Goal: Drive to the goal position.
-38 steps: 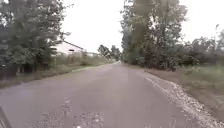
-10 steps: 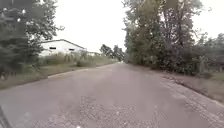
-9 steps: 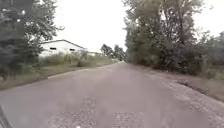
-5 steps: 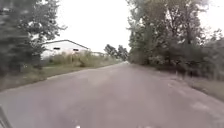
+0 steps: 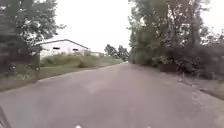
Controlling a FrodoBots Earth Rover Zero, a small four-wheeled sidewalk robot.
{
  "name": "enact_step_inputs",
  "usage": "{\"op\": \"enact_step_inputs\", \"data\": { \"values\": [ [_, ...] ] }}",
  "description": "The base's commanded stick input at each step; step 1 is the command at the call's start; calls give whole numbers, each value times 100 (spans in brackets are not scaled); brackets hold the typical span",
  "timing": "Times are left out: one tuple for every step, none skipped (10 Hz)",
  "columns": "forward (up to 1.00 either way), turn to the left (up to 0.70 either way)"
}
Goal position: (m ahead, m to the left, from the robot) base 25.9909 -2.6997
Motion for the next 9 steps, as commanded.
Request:
{"op": "enact_step_inputs", "data": {
  "values": [
    [100,-8],
    [100,-8],
    [100,-8],
    [100,-8],
    [100,-8],
    [100,-8],
    [100,-8],
    [100,-8],
    [100,-8]
  ]
}}
